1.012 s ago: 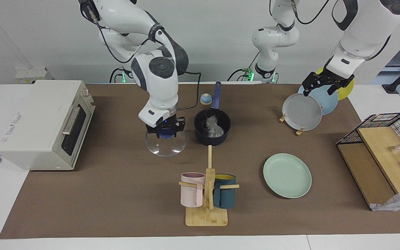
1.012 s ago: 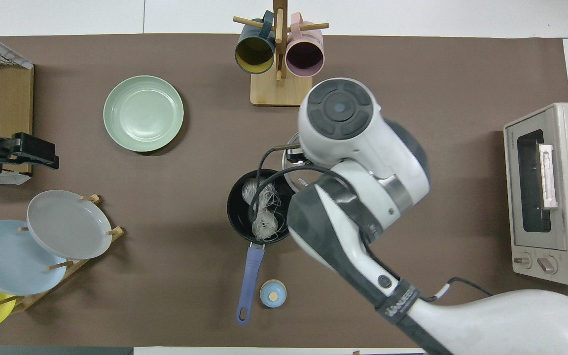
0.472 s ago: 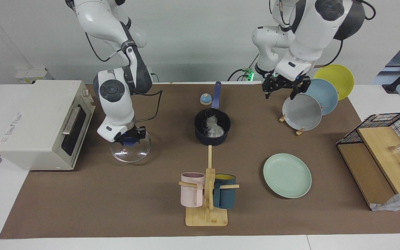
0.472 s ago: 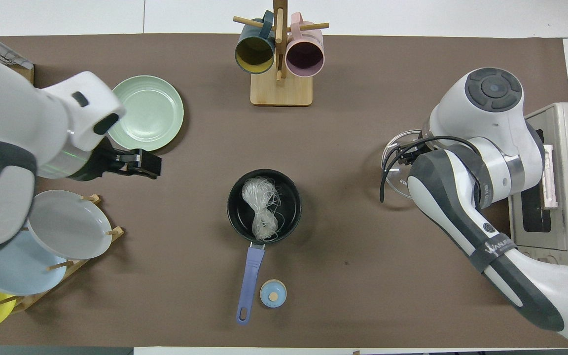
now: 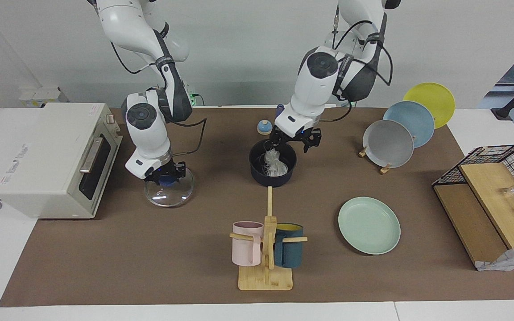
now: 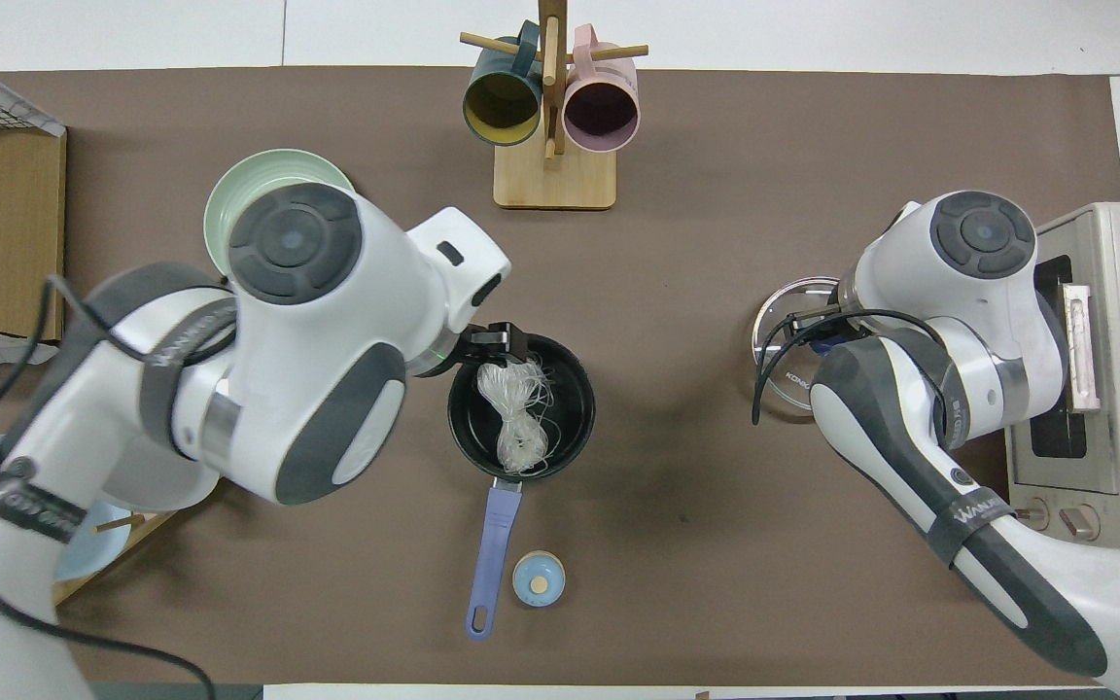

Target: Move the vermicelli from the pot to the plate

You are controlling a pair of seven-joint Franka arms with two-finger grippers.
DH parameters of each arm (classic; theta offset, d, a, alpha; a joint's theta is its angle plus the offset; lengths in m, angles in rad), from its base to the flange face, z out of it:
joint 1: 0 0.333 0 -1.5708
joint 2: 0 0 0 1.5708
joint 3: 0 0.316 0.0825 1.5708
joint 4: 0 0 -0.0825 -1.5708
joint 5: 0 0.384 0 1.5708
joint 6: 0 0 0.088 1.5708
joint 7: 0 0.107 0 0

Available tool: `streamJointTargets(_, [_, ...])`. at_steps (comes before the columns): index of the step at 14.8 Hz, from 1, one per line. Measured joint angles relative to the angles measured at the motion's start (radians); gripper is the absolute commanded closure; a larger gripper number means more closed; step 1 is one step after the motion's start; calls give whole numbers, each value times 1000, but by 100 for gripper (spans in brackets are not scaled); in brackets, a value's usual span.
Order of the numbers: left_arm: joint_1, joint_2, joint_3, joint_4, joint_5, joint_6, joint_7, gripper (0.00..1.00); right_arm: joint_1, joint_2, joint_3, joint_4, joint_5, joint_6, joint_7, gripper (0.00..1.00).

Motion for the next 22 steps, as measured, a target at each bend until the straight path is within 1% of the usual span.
streamJointTargets(1, [-15,16,1,-31,0,46,-9,0,0,-8,0,-24,0,16,0,43])
streamJointTargets(2, [-25,23,1,-63,0,84,-21,0,0,-15,0,-44,1,33,0,37])
streamJointTargets(3, [-31,25,1,-92,0,112,-30,0,-1,-23,0,-58,2,45,0,25])
streamJointTargets(4, [-33,26,1,-113,0,132,-35,0,-2,-29,0,-67,3,51,0,21])
streamJointTargets(5, [-33,25,2,-125,0,140,-40,0,-2,-34,0,-69,3,51,0,13])
streamJointTargets(6, [-33,25,4,-131,0,145,-50,0,-2,-37,0,-69,3,51,0,0])
streamJointTargets(9, [-39,25,5,-165,0,195,-100,0,-7,-49,0,-57,4,34,0,0])
streamJointTargets(10, [-44,26,4,-181,0,210,-113,0,-9,-52,0,-32,4,-8,0,0])
streamJointTargets(11, [-46,26,4,-192,0,217,-120,0,-10,-56,0,16,5,-81,0,0])
streamJointTargets(15, [-57,28,4,-204,0,230,-137,0,-11,-75,2,315,47,-454,-19,0])
streamJointTargets(17, [-82,42,4,-209,0,253,-166,0,-12,-84,1,435,55,-597,-35,0])
streamJointTargets(18, [-94,51,4,-209,0,262,-180,2,-11,-87,2,484,58,-655,-36,0])
streamJointTargets(20, [-106,60,5,-209,2,268,-196,14,-12,-93,1,560,61,-746,-41,0])
streamJointTargets(21, [-106,60,6,-210,13,268,-196,24,-13,-101,-1,583,66,-773,-51,0])
streamJointTargets(22, [-106,61,9,-210,31,268,-193,42,-15,-112,-3,595,71,-788,-59,0])
